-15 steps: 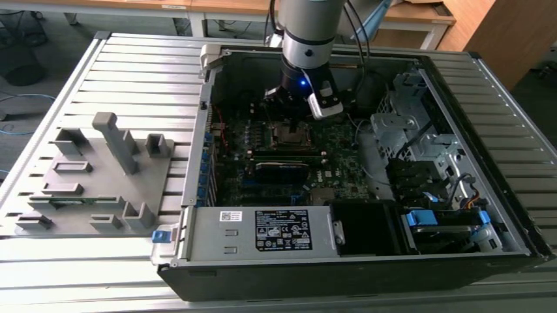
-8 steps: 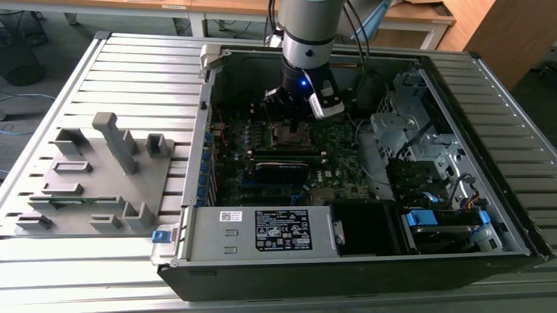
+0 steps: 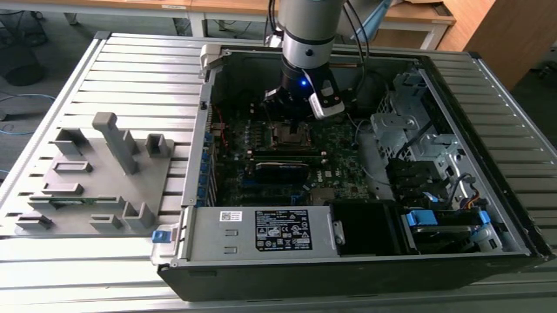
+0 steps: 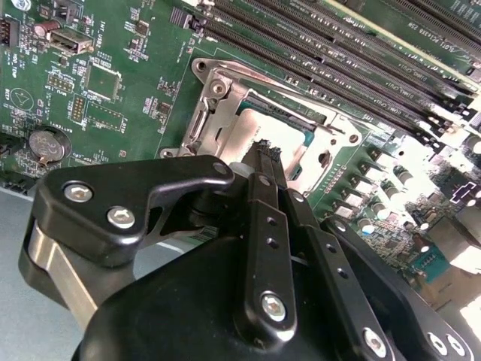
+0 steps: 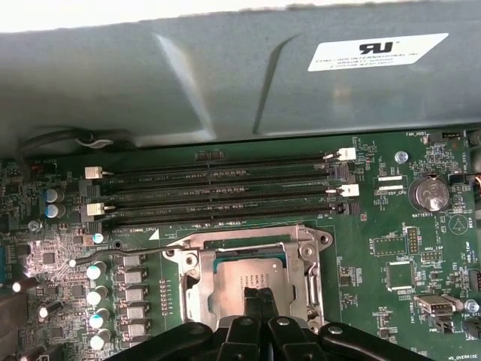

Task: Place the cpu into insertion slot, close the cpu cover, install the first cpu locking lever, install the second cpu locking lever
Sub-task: 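Close the cpu cover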

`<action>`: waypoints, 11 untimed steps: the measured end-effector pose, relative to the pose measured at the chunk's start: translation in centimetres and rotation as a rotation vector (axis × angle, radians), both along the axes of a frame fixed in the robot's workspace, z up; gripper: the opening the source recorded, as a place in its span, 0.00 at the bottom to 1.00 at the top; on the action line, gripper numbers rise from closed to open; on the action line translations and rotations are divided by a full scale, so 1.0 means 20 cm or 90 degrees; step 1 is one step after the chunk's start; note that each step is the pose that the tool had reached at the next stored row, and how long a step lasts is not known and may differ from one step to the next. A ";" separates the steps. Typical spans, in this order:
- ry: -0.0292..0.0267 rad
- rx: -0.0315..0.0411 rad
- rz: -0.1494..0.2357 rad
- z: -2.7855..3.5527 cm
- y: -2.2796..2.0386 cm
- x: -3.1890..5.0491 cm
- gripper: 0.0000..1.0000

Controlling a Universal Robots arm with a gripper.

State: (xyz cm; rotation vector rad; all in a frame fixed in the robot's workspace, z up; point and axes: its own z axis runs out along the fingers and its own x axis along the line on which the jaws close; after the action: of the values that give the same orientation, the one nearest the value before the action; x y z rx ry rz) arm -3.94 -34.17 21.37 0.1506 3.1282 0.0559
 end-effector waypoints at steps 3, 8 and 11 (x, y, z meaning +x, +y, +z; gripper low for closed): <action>0.0000 -0.0001 0.000 0.000 0.000 0.000 0.11; -0.0001 0.0000 0.001 0.000 0.000 0.000 0.11; -0.0004 0.0001 0.001 -0.003 0.000 -0.015 0.11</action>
State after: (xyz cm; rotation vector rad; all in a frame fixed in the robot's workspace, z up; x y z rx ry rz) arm -4.24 -34.16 21.31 0.1493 3.1276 0.0562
